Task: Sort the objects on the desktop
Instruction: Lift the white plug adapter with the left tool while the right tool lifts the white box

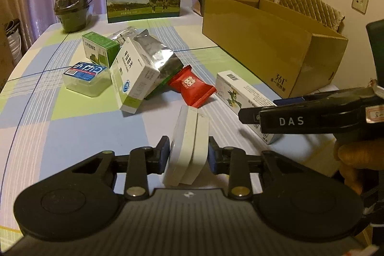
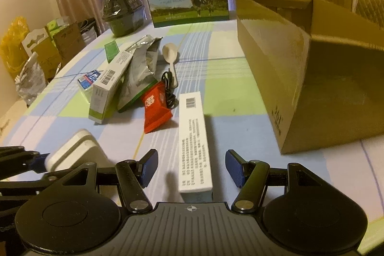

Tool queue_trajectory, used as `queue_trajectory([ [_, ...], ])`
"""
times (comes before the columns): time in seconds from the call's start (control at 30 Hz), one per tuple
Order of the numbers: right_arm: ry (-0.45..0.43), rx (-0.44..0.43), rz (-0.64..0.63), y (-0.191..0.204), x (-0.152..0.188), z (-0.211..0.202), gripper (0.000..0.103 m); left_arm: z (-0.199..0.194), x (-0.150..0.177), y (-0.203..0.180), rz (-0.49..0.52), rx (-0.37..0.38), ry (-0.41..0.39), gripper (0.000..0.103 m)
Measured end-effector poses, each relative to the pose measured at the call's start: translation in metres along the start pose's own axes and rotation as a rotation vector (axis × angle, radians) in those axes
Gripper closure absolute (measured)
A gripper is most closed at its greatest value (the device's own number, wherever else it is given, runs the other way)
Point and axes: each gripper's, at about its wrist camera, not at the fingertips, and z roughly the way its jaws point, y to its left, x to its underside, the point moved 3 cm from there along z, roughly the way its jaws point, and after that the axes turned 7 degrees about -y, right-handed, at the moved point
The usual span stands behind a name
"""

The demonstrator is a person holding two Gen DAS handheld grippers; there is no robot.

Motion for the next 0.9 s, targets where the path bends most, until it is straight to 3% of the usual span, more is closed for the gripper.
queue_trajectory([
  [0.2, 0.001, 0.007, -0.081, 0.008, -0.004, 0.009, 0.045, -0.004, -0.004, -0.001, 0.001, -0.003, -0.031, 0.076],
  [0.37, 0.023, 0.005, -0.122, 0.013, -0.003, 0.019, 0.061, -0.003, -0.004, 0.002, -0.005, -0.012, -0.03, 0.076],
  [0.5, 0.037, 0.023, -0.124, 0.012, -0.002, 0.023, 0.08, -0.002, -0.004, 0.003, -0.006, -0.015, -0.026, 0.076],
  [0.9, -0.023, 0.019, -0.087, 0.01, -0.008, -0.013, 0.08, -0.012, -0.014, -0.005, 0.003, -0.012, -0.054, 0.076],
])
